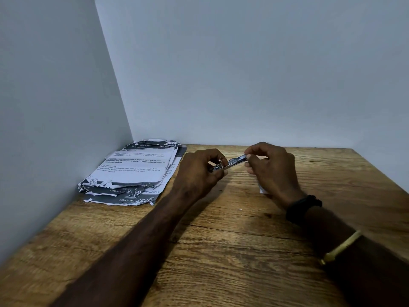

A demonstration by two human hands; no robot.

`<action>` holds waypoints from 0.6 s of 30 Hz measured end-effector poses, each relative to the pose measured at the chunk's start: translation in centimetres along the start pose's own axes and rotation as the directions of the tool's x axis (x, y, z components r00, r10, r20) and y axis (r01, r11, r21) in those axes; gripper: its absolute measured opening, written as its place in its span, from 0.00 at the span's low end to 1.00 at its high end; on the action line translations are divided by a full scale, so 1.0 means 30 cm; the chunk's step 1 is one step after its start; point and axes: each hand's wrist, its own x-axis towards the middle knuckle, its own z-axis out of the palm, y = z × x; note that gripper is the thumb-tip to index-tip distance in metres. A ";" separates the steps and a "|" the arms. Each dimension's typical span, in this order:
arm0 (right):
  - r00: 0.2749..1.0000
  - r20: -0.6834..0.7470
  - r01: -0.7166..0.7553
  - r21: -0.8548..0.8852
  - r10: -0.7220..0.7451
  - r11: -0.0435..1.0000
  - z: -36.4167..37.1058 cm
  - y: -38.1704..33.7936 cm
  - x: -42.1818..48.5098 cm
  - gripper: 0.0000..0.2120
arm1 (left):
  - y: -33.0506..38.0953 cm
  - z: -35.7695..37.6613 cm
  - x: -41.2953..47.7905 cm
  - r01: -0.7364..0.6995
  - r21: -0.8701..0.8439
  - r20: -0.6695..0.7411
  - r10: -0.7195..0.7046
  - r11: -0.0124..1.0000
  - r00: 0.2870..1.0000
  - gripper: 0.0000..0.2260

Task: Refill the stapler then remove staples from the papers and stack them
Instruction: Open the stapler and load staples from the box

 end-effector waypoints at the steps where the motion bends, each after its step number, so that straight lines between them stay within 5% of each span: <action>1: 0.997 0.022 0.075 -0.110 -0.073 0.991 -0.007 -0.003 -0.002 0.06 | 0.000 -0.001 0.000 -0.011 0.007 -0.012 0.011 1.000 1.000 0.06; 7: 0.962 0.116 0.274 -0.403 -0.249 0.873 -0.024 -0.032 -0.025 0.11 | 0.001 0.001 -0.008 -0.049 0.045 -0.044 0.051 0.998 0.998 0.05; 14: 0.928 0.240 0.361 -0.375 -0.287 0.854 -0.006 -0.059 -0.041 0.17 | 0.008 -0.004 -0.010 -0.079 0.042 -0.075 0.082 0.996 0.994 0.03; 18: 0.937 0.181 0.343 -0.338 -0.298 0.876 -0.007 -0.056 -0.039 0.17 | 0.014 -0.010 -0.011 -0.079 0.051 -0.077 0.083 0.996 0.994 0.03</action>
